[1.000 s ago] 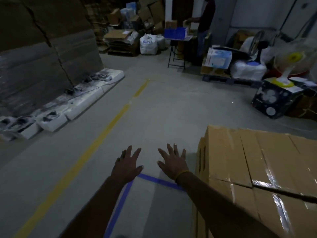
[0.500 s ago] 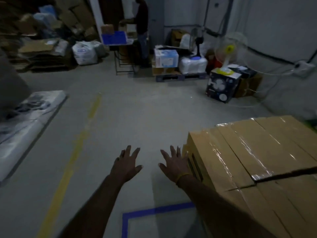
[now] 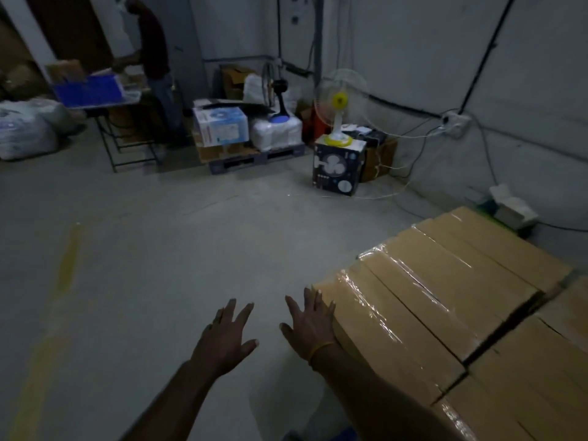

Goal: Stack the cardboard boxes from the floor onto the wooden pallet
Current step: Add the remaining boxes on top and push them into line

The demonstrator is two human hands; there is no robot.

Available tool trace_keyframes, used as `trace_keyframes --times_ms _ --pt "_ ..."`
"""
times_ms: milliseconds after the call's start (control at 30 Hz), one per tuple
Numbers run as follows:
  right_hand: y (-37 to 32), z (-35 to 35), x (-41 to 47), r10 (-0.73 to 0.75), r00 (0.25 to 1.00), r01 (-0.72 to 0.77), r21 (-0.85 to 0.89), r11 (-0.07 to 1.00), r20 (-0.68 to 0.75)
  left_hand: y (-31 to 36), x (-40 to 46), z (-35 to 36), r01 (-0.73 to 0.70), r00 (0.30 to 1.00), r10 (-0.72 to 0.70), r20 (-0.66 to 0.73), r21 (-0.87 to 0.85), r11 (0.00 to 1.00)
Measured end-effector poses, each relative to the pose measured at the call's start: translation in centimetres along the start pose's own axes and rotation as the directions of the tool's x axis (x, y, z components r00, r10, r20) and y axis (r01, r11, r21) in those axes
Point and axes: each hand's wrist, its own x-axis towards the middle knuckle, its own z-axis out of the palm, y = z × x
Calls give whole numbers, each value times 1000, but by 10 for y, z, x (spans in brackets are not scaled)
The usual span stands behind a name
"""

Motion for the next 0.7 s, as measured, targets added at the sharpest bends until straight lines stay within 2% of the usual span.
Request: trace_keyframes --times_ms 200,433,700 --pt "18 -31 101 57 998 -58 32 998 11 5 125 -50 -77 997 77 7 -34 996" --pt "49 -56 194 191 982 -190 66 980 -6 14 250 -82 -193 979 192 72 20 981" --pt "70 -72 311 424 906 -418 131 899 -22 30 410 -115 -433 894 420 158 62 899"
